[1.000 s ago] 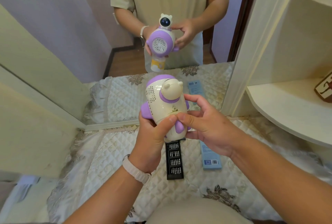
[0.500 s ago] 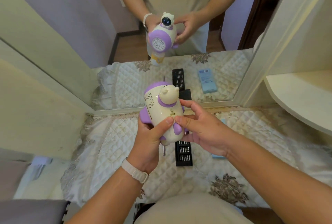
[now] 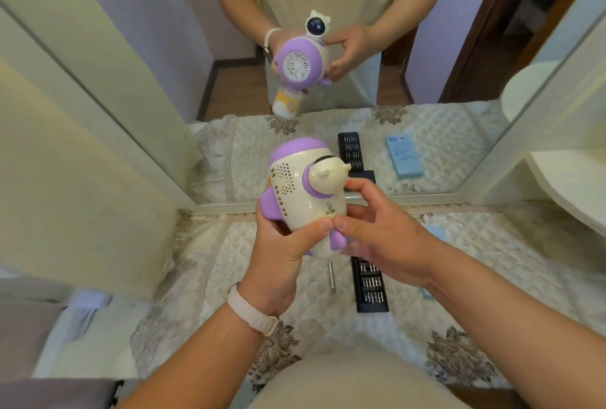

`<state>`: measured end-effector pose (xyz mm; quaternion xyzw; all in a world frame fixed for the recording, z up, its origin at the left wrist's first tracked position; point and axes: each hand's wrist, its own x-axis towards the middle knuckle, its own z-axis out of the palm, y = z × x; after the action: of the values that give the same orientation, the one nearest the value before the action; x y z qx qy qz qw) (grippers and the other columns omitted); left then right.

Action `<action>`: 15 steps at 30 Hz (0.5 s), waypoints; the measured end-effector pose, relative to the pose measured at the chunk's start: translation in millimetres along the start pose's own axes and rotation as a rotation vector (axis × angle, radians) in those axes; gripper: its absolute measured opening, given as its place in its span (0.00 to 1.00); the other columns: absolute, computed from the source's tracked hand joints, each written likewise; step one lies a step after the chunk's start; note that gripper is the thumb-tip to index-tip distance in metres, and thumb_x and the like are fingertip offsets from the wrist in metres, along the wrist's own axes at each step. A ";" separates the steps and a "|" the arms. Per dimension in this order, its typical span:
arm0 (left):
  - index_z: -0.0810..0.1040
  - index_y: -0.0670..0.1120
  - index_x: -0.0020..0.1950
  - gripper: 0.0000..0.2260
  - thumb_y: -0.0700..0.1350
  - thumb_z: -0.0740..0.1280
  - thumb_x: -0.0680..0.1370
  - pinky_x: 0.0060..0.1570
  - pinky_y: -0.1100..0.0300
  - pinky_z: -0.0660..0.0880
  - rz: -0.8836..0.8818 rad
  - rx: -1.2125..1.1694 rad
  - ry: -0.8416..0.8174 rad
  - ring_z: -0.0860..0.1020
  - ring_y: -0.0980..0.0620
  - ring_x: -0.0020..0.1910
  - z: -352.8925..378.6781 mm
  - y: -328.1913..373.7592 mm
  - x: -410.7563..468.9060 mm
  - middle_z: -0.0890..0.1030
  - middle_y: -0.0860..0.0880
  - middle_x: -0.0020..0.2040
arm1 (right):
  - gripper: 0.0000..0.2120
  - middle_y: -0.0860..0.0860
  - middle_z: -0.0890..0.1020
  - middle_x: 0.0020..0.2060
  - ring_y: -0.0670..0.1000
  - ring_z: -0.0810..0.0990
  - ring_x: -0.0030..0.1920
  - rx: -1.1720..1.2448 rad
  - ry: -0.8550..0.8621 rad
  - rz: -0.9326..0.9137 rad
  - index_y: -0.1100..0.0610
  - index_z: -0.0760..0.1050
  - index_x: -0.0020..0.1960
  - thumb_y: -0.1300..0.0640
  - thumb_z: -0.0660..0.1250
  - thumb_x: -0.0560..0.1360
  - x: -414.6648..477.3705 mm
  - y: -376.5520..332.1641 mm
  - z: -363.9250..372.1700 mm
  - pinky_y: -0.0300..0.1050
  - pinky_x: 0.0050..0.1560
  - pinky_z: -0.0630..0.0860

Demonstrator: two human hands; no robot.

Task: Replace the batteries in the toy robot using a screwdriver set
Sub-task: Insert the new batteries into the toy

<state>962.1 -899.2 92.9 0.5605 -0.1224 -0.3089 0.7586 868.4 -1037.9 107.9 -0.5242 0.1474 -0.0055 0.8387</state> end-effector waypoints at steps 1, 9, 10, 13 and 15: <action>0.67 0.40 0.71 0.37 0.40 0.78 0.65 0.56 0.28 0.75 0.003 -0.009 0.004 0.78 0.29 0.59 -5.0 1.9 0.6 0.79 0.33 0.61 | 0.28 0.65 0.79 0.57 0.57 0.81 0.55 0.004 0.022 -0.008 0.50 0.65 0.69 0.61 0.71 0.73 3.1 2.0 5.1 0.52 0.53 0.78; 0.70 0.35 0.65 0.31 0.42 0.76 0.66 0.48 0.34 0.78 0.013 -0.036 -0.060 0.82 0.31 0.45 -47.7 12.7 12.8 0.81 0.28 0.50 | 0.28 0.61 0.81 0.55 0.56 0.81 0.54 -0.023 0.070 -0.038 0.51 0.65 0.69 0.60 0.71 0.72 31.5 15.5 43.6 0.55 0.55 0.78; 0.70 0.35 0.65 0.31 0.42 0.76 0.66 0.48 0.33 0.78 0.012 -0.049 -0.067 0.82 0.31 0.45 -55.3 12.0 15.0 0.81 0.27 0.50 | 0.28 0.61 0.81 0.55 0.55 0.81 0.53 -0.027 0.083 -0.041 0.52 0.65 0.69 0.60 0.71 0.72 35.3 17.0 48.1 0.54 0.53 0.78; 0.69 0.37 0.65 0.31 0.43 0.76 0.66 0.50 0.35 0.77 -0.010 -0.031 -0.081 0.82 0.33 0.47 -73.9 9.6 23.2 0.83 0.31 0.50 | 0.27 0.57 0.83 0.51 0.51 0.82 0.47 -0.034 0.149 -0.022 0.50 0.67 0.66 0.59 0.71 0.70 46.6 24.9 61.4 0.48 0.47 0.79; 0.69 0.39 0.66 0.33 0.45 0.76 0.65 0.49 0.40 0.77 -0.037 -0.012 -0.081 0.83 0.39 0.46 -83.0 5.1 26.4 0.84 0.37 0.49 | 0.26 0.56 0.83 0.50 0.49 0.82 0.45 -0.080 0.184 0.009 0.46 0.68 0.65 0.57 0.73 0.71 53.1 31.9 65.7 0.48 0.49 0.79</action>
<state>1028.5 -850.0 64.9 0.5451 -0.1406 -0.3462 0.7505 931.2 -974.6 93.7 -0.5541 0.2264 -0.0440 0.7999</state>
